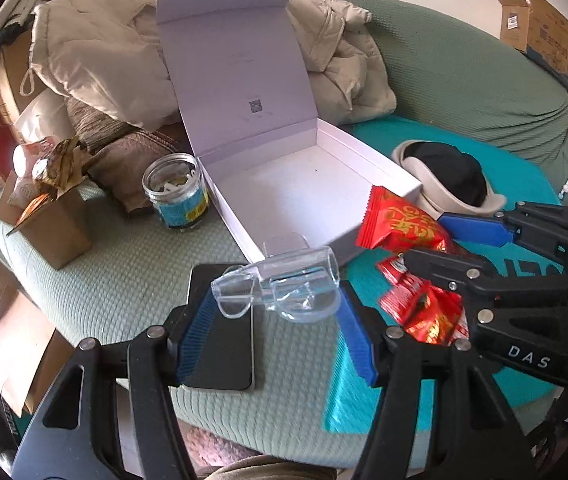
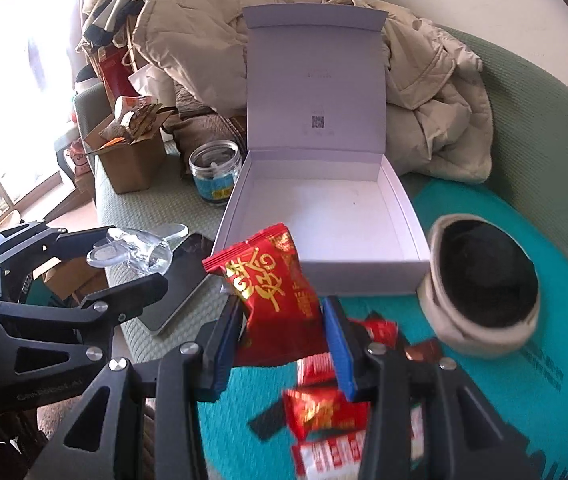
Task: Organize objects
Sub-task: 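Carry clear plastic piece in left tool while right tool carries snack bag toward white box, then lower both held items into the white box and open both tools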
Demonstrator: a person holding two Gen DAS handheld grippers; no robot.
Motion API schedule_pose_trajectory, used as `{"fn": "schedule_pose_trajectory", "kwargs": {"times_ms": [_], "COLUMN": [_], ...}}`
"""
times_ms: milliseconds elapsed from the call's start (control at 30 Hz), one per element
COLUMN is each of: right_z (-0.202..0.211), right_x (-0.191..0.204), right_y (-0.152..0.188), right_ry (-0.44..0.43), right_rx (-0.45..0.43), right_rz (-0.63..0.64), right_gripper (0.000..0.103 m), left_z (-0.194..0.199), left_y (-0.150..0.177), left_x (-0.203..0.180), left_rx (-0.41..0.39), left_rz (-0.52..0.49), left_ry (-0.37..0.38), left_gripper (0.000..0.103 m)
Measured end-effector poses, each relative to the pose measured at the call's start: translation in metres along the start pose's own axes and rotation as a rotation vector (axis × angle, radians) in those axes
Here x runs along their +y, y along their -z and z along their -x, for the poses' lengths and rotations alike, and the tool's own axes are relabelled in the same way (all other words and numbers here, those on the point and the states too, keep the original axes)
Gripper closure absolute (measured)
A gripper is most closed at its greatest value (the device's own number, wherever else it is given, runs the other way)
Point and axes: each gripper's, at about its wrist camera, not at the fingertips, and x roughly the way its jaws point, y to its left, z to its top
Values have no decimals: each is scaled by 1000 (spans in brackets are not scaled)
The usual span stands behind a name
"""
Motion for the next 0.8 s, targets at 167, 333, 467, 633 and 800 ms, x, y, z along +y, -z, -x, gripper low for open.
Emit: {"fn": "schedule_pose_trajectory", "kwargs": {"times_ms": [167,333,467,633,800], "right_z": [-22,-44,-59,-83,-109], "right_x": [-6,-17,-29,-45,-62], "right_y": [-23,-47,-65,-84,-96], "right_ry": [7,21,33,55,74], "right_rx": [4,11,9,15,27], "right_rz": [-9,-22,-26,-17,-14], "right_gripper": [61,61,61,61,61], "left_z": [-24,-49,-74,-104,-132], "left_y": [-25,-50,-69,-85,-100], "left_x": [13,21,26,32,33], "left_rx": [7,13,28,47,49], "left_rz": [-16,-26,-22,-10,-20], "left_ry": [10,18,23,40,34], "left_gripper": [44,44,44,44,44]}}
